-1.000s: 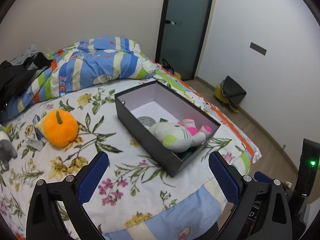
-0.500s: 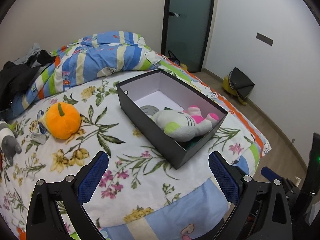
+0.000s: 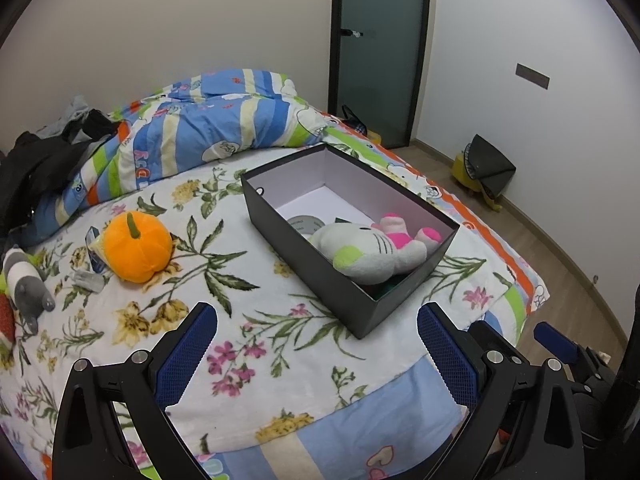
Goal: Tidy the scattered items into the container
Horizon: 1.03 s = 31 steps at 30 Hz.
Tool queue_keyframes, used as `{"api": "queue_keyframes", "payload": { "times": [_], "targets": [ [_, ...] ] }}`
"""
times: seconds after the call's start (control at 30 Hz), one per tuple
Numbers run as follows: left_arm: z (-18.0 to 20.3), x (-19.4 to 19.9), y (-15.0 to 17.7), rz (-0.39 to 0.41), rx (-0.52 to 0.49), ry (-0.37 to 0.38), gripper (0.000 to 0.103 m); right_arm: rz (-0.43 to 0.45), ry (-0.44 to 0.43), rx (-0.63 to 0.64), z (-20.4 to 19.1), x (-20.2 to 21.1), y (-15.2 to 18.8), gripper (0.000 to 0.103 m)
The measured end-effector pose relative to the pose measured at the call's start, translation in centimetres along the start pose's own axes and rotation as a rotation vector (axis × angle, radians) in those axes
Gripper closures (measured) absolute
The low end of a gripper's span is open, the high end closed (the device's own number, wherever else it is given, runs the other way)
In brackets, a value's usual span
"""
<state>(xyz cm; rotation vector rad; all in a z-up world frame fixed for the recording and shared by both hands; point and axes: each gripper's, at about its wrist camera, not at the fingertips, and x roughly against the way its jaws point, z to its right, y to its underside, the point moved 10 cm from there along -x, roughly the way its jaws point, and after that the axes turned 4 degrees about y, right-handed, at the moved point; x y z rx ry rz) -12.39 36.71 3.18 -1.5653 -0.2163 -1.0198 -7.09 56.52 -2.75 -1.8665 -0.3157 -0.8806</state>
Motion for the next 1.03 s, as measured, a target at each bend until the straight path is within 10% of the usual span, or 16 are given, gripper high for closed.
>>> {"api": "queue_keyframes", "payload": {
  "times": [1.03],
  "targets": [
    [0.35, 0.22, 0.54, -0.016, 0.013, 0.021, 0.003, -0.007, -0.011, -0.006, -0.19, -0.21, 0.22, 0.000]
  ]
}}
